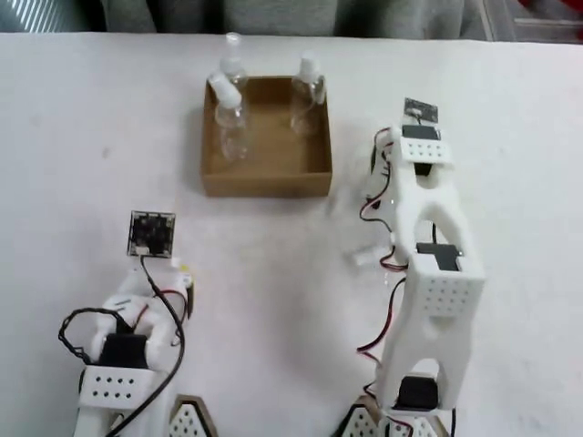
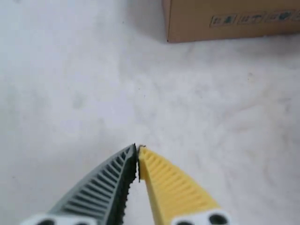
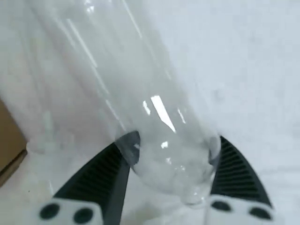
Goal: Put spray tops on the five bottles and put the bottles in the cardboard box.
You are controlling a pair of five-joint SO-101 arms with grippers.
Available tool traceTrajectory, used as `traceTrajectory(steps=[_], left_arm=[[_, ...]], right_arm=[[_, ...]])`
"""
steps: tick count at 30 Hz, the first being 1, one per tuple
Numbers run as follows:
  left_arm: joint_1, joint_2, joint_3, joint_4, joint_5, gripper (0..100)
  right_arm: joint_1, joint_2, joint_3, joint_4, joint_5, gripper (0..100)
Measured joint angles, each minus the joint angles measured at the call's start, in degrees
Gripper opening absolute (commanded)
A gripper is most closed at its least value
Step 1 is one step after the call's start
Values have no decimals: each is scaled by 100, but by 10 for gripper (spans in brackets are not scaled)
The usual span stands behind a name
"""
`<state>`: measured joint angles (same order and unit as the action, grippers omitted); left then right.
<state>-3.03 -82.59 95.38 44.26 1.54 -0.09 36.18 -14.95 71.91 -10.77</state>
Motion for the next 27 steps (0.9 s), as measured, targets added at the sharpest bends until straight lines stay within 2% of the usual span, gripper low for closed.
traceTrajectory(steps=[3, 8, 16, 21, 27], left_arm=[[0, 0, 0, 0, 0, 23], [0, 0, 0, 0, 0, 23], [0, 0, 0, 0, 0, 23], [0, 0, 0, 0, 0, 23], [0, 0, 0, 0, 0, 24]], right_arm=[[35, 0, -18, 9, 0, 29], [-9, 26, -316, 149, 0, 24], [114, -70, -1354, 1468, 18, 24], [123, -686, -1846, 2409, 721, 23], [105, -1881, -1160, 2497, 1266, 23]])
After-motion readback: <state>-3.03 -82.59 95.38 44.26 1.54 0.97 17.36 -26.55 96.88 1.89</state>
